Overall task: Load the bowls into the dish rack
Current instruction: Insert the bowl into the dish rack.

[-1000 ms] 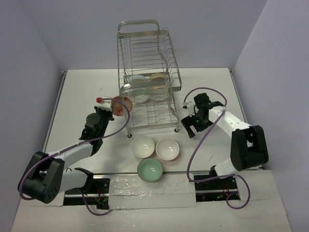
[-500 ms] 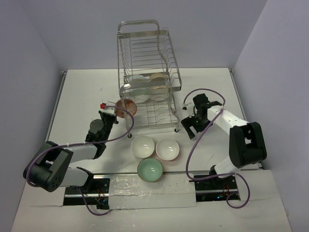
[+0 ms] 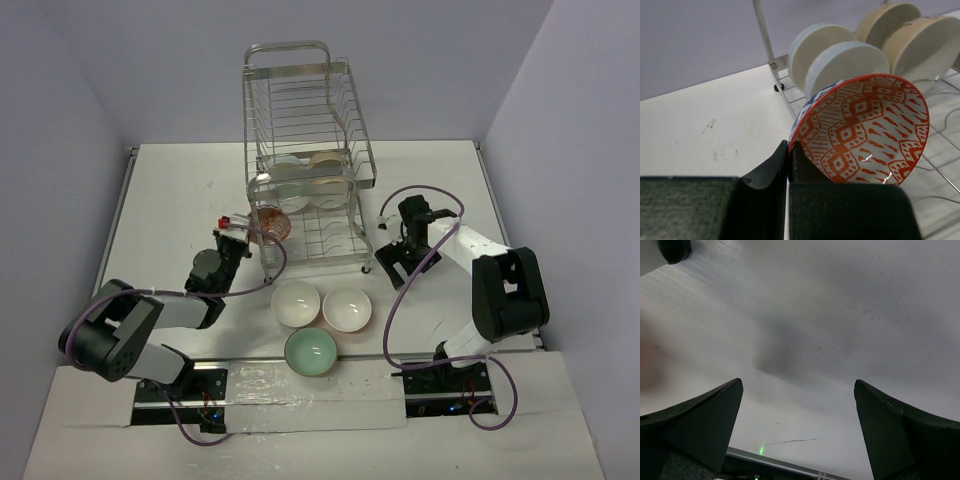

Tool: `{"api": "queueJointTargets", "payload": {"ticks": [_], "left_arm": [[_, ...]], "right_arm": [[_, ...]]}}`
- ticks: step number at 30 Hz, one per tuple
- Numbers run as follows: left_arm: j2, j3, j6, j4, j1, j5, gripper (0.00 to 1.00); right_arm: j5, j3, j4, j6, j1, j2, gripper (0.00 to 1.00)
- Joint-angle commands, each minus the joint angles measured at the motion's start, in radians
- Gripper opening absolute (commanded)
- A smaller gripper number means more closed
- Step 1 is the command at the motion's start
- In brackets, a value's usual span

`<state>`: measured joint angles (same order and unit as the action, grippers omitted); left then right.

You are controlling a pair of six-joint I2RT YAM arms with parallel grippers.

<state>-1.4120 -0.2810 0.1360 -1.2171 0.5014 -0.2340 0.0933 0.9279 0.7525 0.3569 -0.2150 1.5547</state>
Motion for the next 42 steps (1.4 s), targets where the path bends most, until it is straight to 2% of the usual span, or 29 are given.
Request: {"api": "queueJointTargets", "payload": {"ticks": [1,11,19,26,32,42], "left_arm": [[-0.025,-0.015,0.059,-0.202,0.037,-0.020,0.00],[-0.104,-0.053,0.099,-0.269,0.068,-0.059,0.00],[-0.186,-0.055,0.125,-0.426,0.081,-0.125,0.00],[-0.173,-0.109,0.028,-0.291,0.065,-0.145,0.00],[-0.186,-0.155,0.028,-0.220,0.066,-0.145,0.00],[-0.240,-0.195,0.097,-0.246,0.081,-0.156,0.00]], "right_arm": [[-0.018,0.005,-0.018,-0.004,0.009,0.010,1.00],[-0.029,0.002,-0.019,-0.003,0.012,0.013,1.00],[-0.038,0.000,-0.022,-0.003,0.012,0.025,1.00],[-0.050,0.000,-0.022,-0.003,0.012,0.042,1.00],[-0.055,-0.001,-0.022,-0.004,0.012,0.047,1.00],[-0.064,-0.001,-0.022,-0.006,0.014,0.053,1.00]]}}
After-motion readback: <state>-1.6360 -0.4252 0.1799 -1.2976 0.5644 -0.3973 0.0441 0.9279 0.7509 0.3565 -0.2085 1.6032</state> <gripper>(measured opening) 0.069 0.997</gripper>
